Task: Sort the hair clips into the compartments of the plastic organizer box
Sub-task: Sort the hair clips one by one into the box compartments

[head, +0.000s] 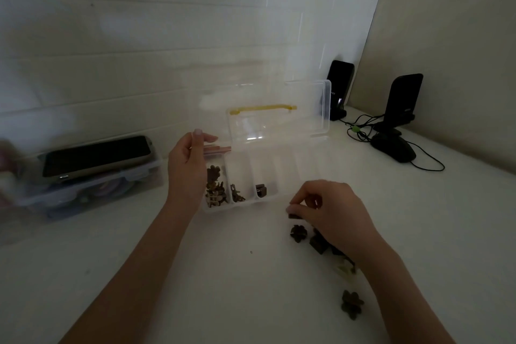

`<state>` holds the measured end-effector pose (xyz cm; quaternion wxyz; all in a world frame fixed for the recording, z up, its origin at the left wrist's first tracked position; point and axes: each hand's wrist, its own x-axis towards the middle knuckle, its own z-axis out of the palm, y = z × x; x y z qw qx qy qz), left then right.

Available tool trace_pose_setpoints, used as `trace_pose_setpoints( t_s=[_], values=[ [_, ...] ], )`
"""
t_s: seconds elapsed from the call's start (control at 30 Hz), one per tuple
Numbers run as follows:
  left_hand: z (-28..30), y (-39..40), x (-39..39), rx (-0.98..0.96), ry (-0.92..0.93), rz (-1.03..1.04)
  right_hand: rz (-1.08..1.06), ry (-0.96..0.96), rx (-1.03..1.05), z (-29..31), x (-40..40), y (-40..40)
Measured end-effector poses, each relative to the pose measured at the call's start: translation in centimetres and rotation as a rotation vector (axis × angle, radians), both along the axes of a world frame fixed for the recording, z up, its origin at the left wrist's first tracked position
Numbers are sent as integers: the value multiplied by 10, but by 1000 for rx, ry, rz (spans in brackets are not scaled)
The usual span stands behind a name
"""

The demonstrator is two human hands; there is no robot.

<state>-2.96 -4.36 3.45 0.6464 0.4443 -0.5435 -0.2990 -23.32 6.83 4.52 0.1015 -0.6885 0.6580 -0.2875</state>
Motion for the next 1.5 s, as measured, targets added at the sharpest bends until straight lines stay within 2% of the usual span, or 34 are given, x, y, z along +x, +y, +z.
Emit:
trace_pose_setpoints(
  t_s=[0.1, 0.17, 0.27, 0.37, 0.47, 0.7, 0.83, 0.93, 1.13, 1.33, 1.5],
  values=[
    [0, -1, 0, 16, 6, -4, 72, -223, -232, 5, 12, 1],
    [0, 0, 0, 18, 7, -18, 70, -272, -384, 4, 21, -1],
    [0, 1, 0, 11, 1, -31, 43, -150, -576, -2, 35, -10],
    [0, 2, -1, 6, -12, -19, 23, 61, -637, -9, 40, -22],
    [1, 2, 0, 15, -25, -15, 63, 107, -551, -14, 37, -26],
    [1, 2, -1, 35, -2, -23, -51, -133, -526, 0, 9, -18],
    [2, 2, -1, 48, 9, -27, -96, -201, -360, 5, -10, -7],
    [0, -1, 0, 51, 3, -30, 91, -132, -169, 10, -16, 0],
    [1, 1, -1, 63, 8, -24, 263, 271, 157, 5, -13, 6],
    [-2, -3, 1, 74, 20, -30, 265, 310, 138, 0, -11, 4],
    [-1, 0, 0, 57, 23, -27, 292, 13, 44, 3, -1, 6]
  ],
)
